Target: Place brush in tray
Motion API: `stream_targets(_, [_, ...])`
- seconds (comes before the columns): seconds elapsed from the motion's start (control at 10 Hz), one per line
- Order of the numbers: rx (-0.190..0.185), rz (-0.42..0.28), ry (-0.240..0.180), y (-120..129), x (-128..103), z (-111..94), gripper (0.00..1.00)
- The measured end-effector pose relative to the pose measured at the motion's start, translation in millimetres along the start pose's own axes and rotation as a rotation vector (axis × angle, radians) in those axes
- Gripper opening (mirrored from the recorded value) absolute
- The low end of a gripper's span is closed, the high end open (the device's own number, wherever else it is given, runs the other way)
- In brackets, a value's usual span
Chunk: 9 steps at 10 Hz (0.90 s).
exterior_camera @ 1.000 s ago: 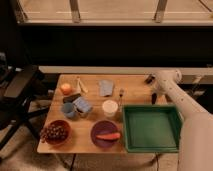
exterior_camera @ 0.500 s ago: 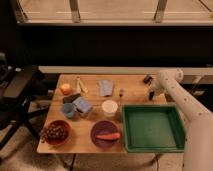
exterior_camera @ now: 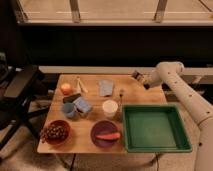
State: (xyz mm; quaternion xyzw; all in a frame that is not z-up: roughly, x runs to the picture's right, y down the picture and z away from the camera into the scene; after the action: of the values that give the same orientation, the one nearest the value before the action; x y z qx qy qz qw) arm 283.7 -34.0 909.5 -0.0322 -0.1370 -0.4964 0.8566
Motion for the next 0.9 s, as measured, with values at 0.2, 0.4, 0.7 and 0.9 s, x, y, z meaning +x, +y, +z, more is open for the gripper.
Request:
stream_targets(0.2, [0.056, -0.020, 0.007, -9, -6, -30, 0.00])
stream_targets(0.4, [0.069, -0.041, -0.004, -9, -25, -56, 0.00])
stream_targets(0.7, [0.051, -0.044, -0.034, 8, -64, -91, 0.00])
stream_targets(0.9, [0.050, -0.045, -0.037, 7, -67, -93, 0.00])
